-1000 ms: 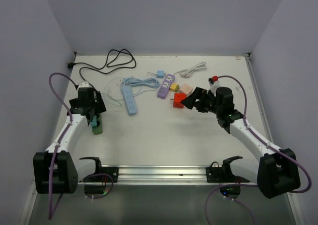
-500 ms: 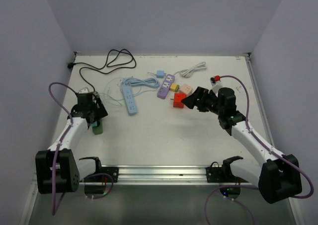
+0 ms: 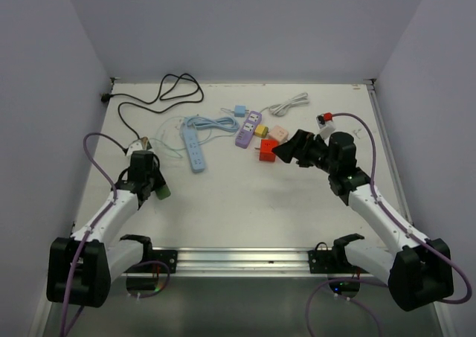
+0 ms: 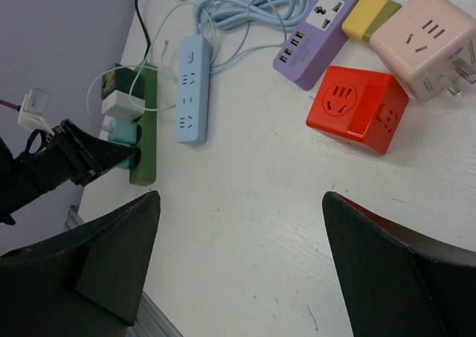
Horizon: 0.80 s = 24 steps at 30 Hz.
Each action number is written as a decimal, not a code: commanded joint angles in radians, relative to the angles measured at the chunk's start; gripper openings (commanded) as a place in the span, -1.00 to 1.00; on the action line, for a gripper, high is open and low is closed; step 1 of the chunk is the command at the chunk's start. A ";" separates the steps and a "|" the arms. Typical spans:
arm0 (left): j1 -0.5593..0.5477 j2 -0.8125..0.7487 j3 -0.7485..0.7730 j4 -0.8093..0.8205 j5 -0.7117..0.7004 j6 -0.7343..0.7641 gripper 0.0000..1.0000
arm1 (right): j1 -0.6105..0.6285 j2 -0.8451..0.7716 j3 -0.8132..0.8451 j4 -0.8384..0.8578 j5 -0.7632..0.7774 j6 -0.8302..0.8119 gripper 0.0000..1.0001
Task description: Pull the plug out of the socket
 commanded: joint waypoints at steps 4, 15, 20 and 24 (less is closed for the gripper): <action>-0.117 -0.055 -0.087 0.029 0.192 -0.184 -0.56 | 0.000 -0.018 0.001 0.026 -0.021 -0.004 0.88; -0.305 -0.196 -0.185 0.073 0.183 -0.384 -1.00 | 0.000 0.010 0.002 0.038 -0.042 0.002 0.88; -0.514 -0.147 -0.174 0.085 0.061 -0.553 -1.00 | 0.000 0.031 0.007 0.039 -0.067 0.002 0.87; -0.731 -0.032 -0.116 0.088 -0.030 -0.661 -0.92 | -0.002 0.039 0.010 0.036 -0.070 0.000 0.87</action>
